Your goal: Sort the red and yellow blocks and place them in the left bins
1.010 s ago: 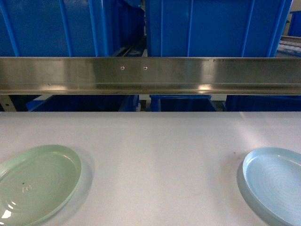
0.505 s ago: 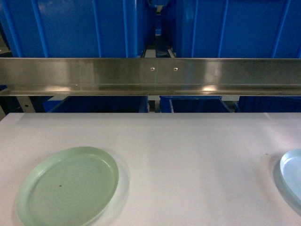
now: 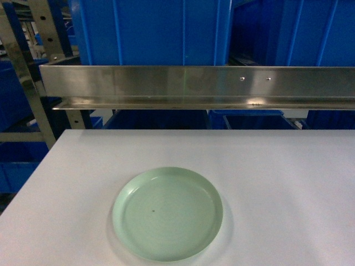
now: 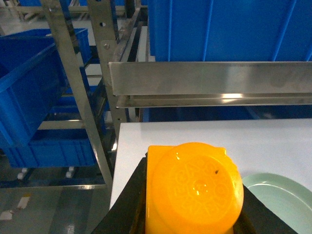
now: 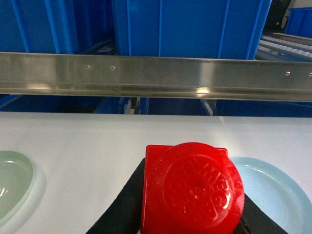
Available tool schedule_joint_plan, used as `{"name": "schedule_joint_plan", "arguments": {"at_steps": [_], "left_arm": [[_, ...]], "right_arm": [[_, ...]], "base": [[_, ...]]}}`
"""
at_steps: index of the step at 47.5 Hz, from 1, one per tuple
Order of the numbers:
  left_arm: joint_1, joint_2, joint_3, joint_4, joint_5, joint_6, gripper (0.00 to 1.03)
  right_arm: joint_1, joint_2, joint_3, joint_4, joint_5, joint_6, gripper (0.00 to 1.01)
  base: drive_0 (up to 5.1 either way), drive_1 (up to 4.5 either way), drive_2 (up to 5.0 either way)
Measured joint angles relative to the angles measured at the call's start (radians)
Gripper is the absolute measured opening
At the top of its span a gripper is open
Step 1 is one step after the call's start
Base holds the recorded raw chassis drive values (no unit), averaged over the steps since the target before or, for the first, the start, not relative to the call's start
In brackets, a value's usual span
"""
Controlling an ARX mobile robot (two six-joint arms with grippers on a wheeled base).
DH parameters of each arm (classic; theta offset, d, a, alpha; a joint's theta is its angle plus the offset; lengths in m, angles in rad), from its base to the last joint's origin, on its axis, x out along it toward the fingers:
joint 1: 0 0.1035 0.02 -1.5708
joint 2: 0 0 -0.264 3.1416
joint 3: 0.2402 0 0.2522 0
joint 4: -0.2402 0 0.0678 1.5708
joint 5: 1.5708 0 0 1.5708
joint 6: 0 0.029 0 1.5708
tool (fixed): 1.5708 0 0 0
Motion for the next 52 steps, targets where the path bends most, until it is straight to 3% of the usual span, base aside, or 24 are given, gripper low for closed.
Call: {"name": "schedule_joint_plan", "arguments": {"at_steps": [52], "left_arm": [[0.000,0.001,0.000,0.000,0.000,0.000,0.26]], "right_arm": [[0.000,0.000,0.000,-0.002,0.000,0.000,0.28]], "base": [[-4.9,1.29,3.4]]}}
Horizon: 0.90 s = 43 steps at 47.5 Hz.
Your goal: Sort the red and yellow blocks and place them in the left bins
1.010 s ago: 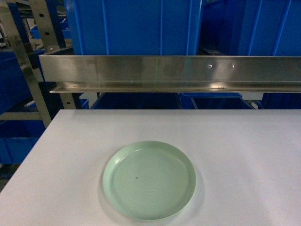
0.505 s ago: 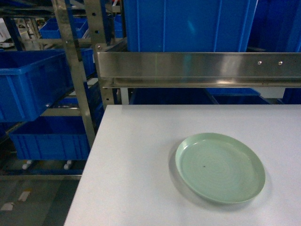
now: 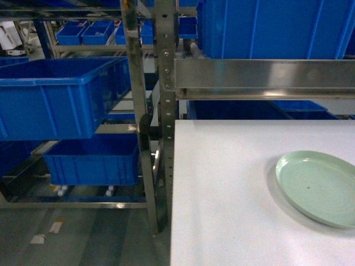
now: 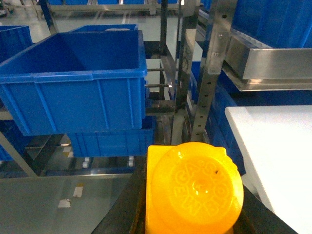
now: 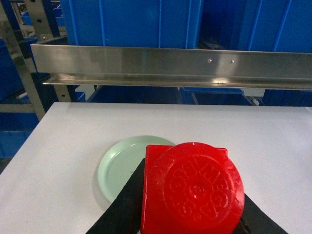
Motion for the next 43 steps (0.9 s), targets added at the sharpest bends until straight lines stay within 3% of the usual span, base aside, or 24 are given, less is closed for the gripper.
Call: {"name": "schedule_joint_plan", "arguments": {"at_steps": [43], "left_arm": [[0.002,-0.001,0.000,-0.002,0.000,0.000,0.26]], "right_arm": [[0.000,0.000,0.000,-0.003,0.000,0.000,0.28]], "base": [[-4.9,1.39,3.4]]}}
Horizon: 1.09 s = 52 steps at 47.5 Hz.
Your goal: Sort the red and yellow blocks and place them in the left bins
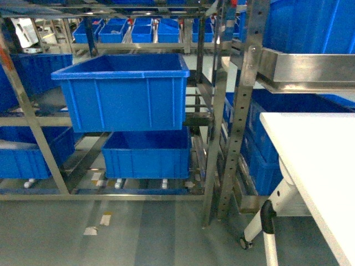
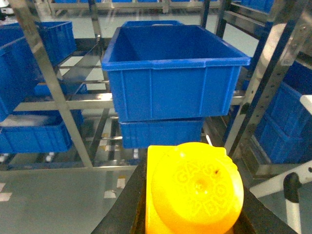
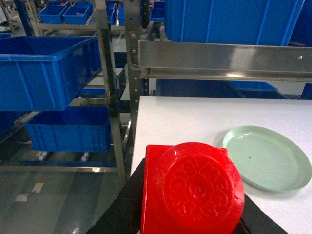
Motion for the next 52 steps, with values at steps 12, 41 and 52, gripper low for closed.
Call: {"name": "schedule_joint_plan", "arguments": {"at_steps": [12,41,52], "left_arm": [[0.001,0.000,0.000,0.001,-0.002,0.000,0.26],[0.001,0.000,0.000,0.002,0.000,0.000,0.26],[0.001,-0.001,0.000,0.002,0.000,0.000,0.26]], "right_arm": [[0.000,-0.001,0.000,0.001,0.000,0.000,0.28],[0.000,0.000,0.000,0.001,0.000,0.000,0.28],[0.000,-0.002,0.000,0.005,0.000,0.000,0.28]], "base": [[-4.9,1.37,3.4],[-4.8,1.45,3.5],[-4.7,1.67,3.4]]}}
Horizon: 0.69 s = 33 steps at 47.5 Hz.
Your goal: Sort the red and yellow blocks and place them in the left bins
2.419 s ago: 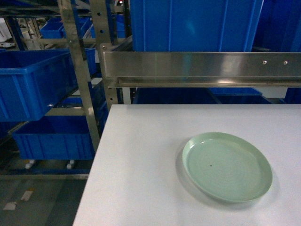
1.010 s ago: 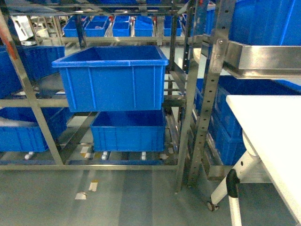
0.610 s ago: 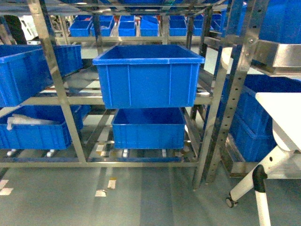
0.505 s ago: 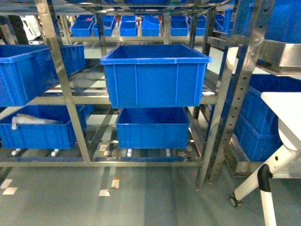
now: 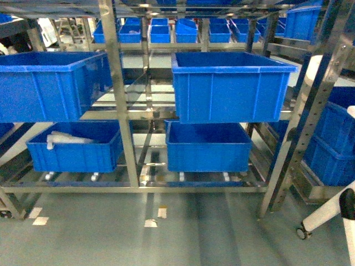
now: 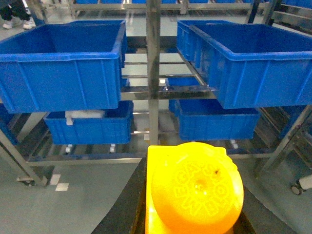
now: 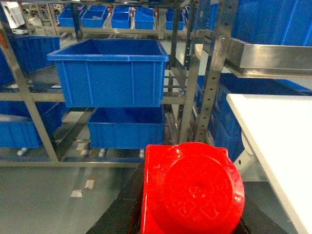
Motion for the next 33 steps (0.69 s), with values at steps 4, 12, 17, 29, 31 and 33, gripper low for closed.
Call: {"name": "schedule_joint_plan", "arguments": {"at_steps": [4,12,17,29,31,33], "left_arm": [[0.000,0.000,0.000,-0.001,-0.002,0.000,0.26],[0.000,-0.001,0.000,0.002,-0.002,0.000,0.26],[0.006,0.001,0.000,-0.001,-0.010,0.000,0.26],[-0.003,-0.003,-0.001,0.001,0.000,0.000,0.26],[-0.003,-0.002,-0.001,-0.002,0.000,0.000,0.26],[-0.003,-0.002,-0.001,-0.001,0.000,0.000,0.26]], "right_arm": [[0.000,0.002,0.000,-0.007,0.001,0.000,0.28],[0.000,0.001,-0.001,-0.005,-0.001,0.000,0.28],[0.000,-0.002,0.001,0.001,-0.003,0.000,0.28],[0.000,-0.005,0.000,-0.001,0.000,0.000,0.28],[0.000,-0.003,0.000,-0.004,0.000,0.000,0.28],[0.000,-0.003,0.000,-0.003,0.000,0.000,0.28]], "base": [[-5.0,2.32,2.3],[-2.5,1.20,1.2],[0.0,0.00,0.0],[0.0,3.30,-3.2],[0.1,4.41,-4.3],[0.0,4.38,-4.3]]}}
